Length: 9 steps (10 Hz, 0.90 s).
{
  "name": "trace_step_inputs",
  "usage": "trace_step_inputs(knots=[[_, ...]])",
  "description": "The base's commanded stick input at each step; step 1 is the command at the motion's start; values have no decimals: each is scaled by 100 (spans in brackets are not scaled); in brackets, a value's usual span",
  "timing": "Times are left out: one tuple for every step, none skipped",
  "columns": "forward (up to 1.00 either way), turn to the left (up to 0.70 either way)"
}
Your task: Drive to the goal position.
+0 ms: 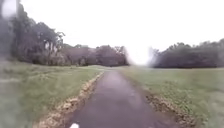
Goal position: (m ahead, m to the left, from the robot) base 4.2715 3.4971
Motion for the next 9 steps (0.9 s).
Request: trace_step_inputs(knots=[[50, 0], [50, 0], [50, 0], [50, 0], [50, 0], [50, 0], [50, 0], [50, 0], [50, 0]])
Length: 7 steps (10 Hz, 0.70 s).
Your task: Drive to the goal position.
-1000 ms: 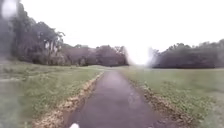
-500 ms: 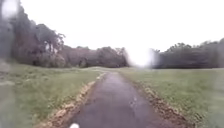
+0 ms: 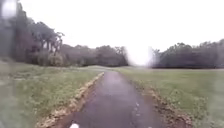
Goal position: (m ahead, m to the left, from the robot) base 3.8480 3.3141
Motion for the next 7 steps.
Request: trace_step_inputs(knots=[[50, 0], [50, 0], [50, 0], [50, 0], [50, 0], [50, 0], [50, 0]])
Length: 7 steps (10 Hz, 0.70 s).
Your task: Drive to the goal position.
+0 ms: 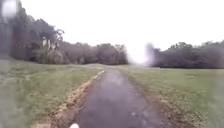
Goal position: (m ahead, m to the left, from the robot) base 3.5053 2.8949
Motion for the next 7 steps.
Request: trace_step_inputs(knots=[[50, 0], [50, 0], [50, 0], [50, 0], [50, 0], [50, 0], [50, 0]])
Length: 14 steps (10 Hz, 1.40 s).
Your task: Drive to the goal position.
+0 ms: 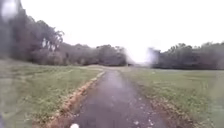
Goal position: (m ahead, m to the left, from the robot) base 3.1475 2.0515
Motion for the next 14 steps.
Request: trace_step_inputs(knots=[[50, 0], [50, 0], [50, 0], [50, -2], [50, -19], [50, -35], [50, -46], [50, -12], [50, 0], [50, 0], [50, 0], [50, 0], [50, 0], [50, 0]])
